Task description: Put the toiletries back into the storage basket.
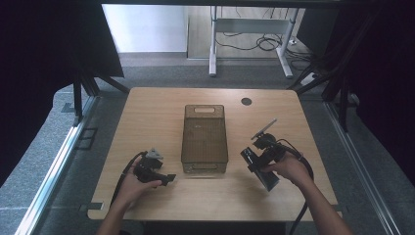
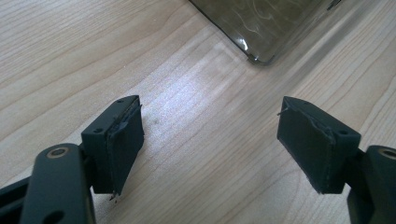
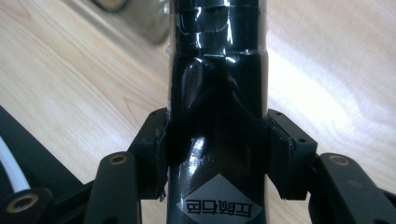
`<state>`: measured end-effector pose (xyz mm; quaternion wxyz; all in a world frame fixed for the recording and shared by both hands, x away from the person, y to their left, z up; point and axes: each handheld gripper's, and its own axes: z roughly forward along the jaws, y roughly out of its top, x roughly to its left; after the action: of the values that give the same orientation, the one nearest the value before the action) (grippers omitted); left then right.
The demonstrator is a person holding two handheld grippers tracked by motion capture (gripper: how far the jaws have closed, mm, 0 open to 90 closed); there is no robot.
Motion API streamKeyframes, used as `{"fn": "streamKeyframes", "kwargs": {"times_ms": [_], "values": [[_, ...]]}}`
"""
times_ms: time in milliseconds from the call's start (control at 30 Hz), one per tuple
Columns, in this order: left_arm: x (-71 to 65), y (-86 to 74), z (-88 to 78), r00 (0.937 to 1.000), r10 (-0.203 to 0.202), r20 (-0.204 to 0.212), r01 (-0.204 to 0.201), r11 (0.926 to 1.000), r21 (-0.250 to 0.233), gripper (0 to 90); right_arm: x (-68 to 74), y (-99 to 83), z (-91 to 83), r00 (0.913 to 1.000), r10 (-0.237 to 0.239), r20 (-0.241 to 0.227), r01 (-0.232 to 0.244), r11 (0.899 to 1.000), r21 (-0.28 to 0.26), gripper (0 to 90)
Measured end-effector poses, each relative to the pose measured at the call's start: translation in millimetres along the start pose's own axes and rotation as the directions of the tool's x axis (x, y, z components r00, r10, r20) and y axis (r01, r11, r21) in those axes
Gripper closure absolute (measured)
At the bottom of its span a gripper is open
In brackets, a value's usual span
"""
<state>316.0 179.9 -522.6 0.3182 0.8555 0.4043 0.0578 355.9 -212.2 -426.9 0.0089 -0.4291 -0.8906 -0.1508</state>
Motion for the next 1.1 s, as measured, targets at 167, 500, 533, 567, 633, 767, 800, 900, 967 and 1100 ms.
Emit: {"fn": "streamKeyframes", "kwargs": {"times_ms": [167, 500, 533, 567, 633, 767, 800, 900, 967, 1100], "values": [[0.2, 0.1, 1.4, 0.9999, 0.011, 0.001, -0.011, 0.9999, 0.006, 23.1, 1.5, 16.6, -9.8, 0.9998, 0.015, -0.012, -0.015, 1.0, -0.021, 46.3], [-0.1, 0.2, 0.6, 1.0, 0.006, 0.001, -0.006, 1.0, 0.001, 23.1, 9.5, 43.9, -20.5, 0.9997, 0.008, -0.024, -0.009, 0.999, -0.036, 46.3], [-0.1, 0.1, 1.1, 1.0, 0.007, 0.002, -0.007, 1.0, 0.001, 23.1, 10.5, 46.0, -21.2, 0.9997, 0.011, -0.023, -0.011, 0.999, -0.036, 46.3], [0.0, 0.1, 1.5, 0.9999, 0.009, 0.004, -0.009, 1.0, 0.002, 23.1, 11.0, 47.9, -21.7, 0.9997, 0.009, -0.023, -0.01, 0.999, -0.035, 46.3], [-0.3, 0.0, 2.3, 1.0, 0.009, 0.003, -0.009, 0.9999, 0.005, 23.1, 12.0, 51.6, -22.3, 0.9997, 0.01, -0.023, -0.011, 0.999, -0.035, 46.3], [-0.2, 0.0, 2.2, 1.0, 0.006, 0.006, -0.006, 1.0, 0.004, 23.1, 12.7, 57.5, -23.7, 0.9996, 0.011, -0.026, -0.012, 0.999, -0.039, 46.3], [-0.1, 0.0, 2.1, 1.0, 0.006, 0.006, -0.006, 1.0, 0.005, 23.1, 12.8, 58.8, -24.0, 0.9996, 0.012, -0.026, -0.013, 0.999, -0.041, 46.3], [-0.2, -0.1, 2.3, 1.0, 0.0, 0.005, 0.0, 1.0, 0.001, 23.1, 13.4, 62.4, -25.0, 0.9994, 0.015, -0.031, -0.016, 0.999, -0.044, 46.4], [0.0, 0.0, 2.0, 1.0, 0.006, 0.006, -0.006, 1.0, 0.004, 23.1, 14.2, 65.1, -25.4, 0.9992, 0.027, -0.03, -0.028, 0.999, -0.043, 46.4], [-0.1, 0.0, 2.1, 1.0, 0.006, 0.007, -0.006, 1.0, 0.005, 23.1, 15.9, 69.6, -26.9, 0.9995, 0.021, -0.022, -0.022, 0.999, -0.043, 46.4]]}}
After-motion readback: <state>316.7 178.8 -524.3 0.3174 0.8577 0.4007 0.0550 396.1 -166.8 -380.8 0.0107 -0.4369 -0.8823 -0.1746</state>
